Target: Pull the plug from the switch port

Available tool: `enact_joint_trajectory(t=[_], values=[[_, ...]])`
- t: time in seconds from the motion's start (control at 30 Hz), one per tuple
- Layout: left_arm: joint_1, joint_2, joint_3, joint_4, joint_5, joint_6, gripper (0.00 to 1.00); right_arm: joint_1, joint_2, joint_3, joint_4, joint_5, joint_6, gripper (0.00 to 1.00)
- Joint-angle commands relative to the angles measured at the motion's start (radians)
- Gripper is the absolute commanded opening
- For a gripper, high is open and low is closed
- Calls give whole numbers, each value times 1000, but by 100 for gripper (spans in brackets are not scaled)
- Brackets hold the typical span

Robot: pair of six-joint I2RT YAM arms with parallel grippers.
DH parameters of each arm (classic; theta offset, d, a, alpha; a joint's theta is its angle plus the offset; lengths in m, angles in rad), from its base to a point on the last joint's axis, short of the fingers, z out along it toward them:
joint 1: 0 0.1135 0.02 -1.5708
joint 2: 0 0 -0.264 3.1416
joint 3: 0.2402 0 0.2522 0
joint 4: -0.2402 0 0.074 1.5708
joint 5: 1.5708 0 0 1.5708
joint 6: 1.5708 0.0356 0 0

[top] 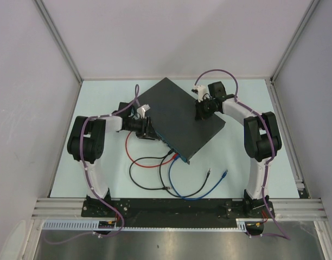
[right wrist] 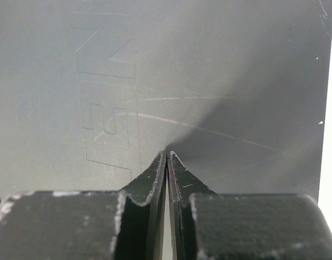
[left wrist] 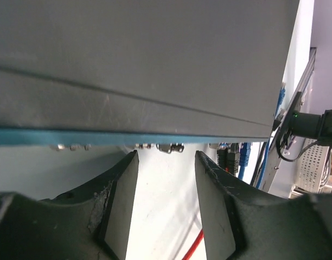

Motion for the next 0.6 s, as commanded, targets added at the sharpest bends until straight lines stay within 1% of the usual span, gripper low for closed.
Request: enact_joint_trajectory(t=[0.0, 0.2, 0.37, 0.47, 0.5, 0.57], values=[[11, 16, 50, 50, 56, -38, 51, -4, 53, -60, -98, 168, -54, 9], [24, 38, 53, 50, 27, -67, 48, 6, 52, -58, -99, 174, -57, 9], [25, 50, 64, 44, -8, -67, 41, 16, 52, -60, -95, 178, -59, 9], [21, 55, 81, 4, -92, -55, 36, 19, 55, -61, -95, 182, -60, 9], [18, 55, 88, -49, -149, -54, 35, 22, 52, -61, -96, 183, -62, 9], [4, 53, 110, -104, -178, -28, 34, 22, 53, -61, -99, 185, -65, 9]])
